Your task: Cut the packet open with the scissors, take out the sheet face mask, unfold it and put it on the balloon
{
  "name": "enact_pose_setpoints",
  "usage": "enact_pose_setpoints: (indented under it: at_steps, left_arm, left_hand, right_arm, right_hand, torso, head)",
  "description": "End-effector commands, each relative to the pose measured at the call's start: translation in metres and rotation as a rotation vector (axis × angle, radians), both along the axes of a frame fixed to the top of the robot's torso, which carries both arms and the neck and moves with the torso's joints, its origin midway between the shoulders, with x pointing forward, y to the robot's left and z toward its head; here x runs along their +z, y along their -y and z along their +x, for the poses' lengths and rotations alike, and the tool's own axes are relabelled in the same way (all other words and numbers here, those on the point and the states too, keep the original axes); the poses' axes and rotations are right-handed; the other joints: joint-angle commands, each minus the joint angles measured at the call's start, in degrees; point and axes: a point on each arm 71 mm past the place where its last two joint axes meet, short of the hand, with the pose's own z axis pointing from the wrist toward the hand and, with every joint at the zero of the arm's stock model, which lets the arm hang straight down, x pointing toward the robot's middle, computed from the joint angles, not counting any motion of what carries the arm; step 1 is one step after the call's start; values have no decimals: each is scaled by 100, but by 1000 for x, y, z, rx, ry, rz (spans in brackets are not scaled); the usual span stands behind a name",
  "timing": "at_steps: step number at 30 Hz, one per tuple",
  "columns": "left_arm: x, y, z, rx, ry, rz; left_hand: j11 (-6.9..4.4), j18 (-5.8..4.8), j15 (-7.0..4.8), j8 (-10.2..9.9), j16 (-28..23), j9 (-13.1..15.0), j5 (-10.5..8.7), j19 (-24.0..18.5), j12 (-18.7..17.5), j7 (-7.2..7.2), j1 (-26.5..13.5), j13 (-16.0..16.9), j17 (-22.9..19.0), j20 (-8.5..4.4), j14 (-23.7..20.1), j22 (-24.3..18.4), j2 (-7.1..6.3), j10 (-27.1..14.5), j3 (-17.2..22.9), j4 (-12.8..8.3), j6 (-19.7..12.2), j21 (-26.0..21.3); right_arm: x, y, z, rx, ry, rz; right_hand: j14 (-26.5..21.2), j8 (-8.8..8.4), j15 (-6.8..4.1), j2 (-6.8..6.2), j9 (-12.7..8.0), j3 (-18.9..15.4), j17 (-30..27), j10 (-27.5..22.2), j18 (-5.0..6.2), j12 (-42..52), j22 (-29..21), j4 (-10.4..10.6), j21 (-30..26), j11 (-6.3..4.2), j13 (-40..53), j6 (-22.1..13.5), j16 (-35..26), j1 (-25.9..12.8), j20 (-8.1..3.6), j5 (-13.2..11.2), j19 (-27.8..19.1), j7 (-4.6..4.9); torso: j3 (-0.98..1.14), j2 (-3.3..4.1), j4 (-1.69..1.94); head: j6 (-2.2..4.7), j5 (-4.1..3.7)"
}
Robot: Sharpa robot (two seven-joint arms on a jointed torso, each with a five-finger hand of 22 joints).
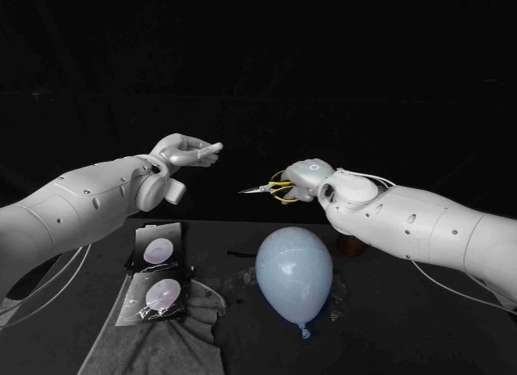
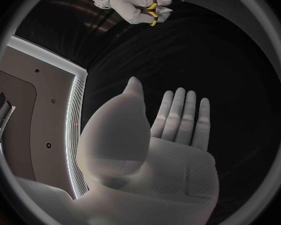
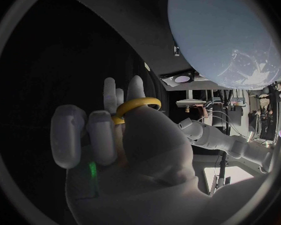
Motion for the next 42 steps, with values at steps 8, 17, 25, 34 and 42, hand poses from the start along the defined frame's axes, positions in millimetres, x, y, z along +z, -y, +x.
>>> enact_pose_setpoints:
  at_steps: [8, 17, 25, 34, 42]
  left_arm:
    - [-3, 49, -2, -176, -6, 236]
    - [-9, 72, -4, -262, -34, 341]
    - [-13, 83, -8, -317, -64, 359]
    - [-17, 91, -10, -357, -93, 358]
    - [-19, 95, -12, -381, -111, 358]
  left_hand:
    - [-9, -189, -15, -36, -17, -12, -2, -544, -18, 195, 33, -2, -23, -5, 125, -32, -136, -80, -159, -1, -65, -80]
    - [-54, -107, -77, -19, 17, 2, -5, 127, 19, 144, 513, 7, -21, -20, 346, 58, -75, -30, 119, -16, -18, 82]
    - [-123, 86, -174, 9, 133, 20, -6, 855, 34, 98, 561, 14, 37, -27, 687, 135, -28, 165, 245, -22, 59, 287]
    - [-140, 183, -207, 32, 161, 33, -7, 992, 27, 112, 527, 13, 63, -26, 824, 137, 44, 279, 251, -26, 130, 345]
    - [-196, 290, -254, 90, 173, 60, -7, 1153, 33, 52, 579, 17, 91, -25, 931, 135, 216, 448, 265, -45, 292, 408]
  right_arm:
    - [-1, -20, -6, -44, 114, -139]
    - [-1, -34, -15, -11, 133, -127]
    - [1, -36, -18, 0, 149, -114]
    - [1, -42, -22, 21, 158, -99]
    - [2, -43, -23, 29, 166, -92]
  right_hand:
    - [279, -73, -52, -5, -13, -83, 5, 314, -15, -118, 982, -17, 10, -140, -73, 80, -3, 163, -3, -14, 52, -18]
    - [288, -96, -55, 3, -19, -77, 42, 347, -21, -153, 996, -7, 29, -144, -101, 103, 8, 195, -7, -14, 67, -22]
    - [294, -111, -57, 7, -23, -68, 69, 373, -27, -177, 1009, 13, 50, -146, -120, 123, 16, 207, -9, -13, 82, -24]
    - [299, -127, -61, 7, -27, -55, 88, 398, -30, -202, 1016, 27, 60, -152, -139, 142, 22, 230, -12, -13, 91, -31]
    - [295, -136, -62, 6, -30, -52, 70, 403, -24, -216, 1005, 36, 39, -151, -148, 146, 16, 237, -14, -13, 77, -30]
  torso:
    - [-2, -10, -3]
    - [3, 2, -4]
    - [-6, 3, -1]
    - [-3, -2, -4]
    - [-5, 2, -1]
  head:
    - [-27, 73]
    - [1, 91]
    - [-12, 96]
    - [-21, 136]
    - [-21, 145]
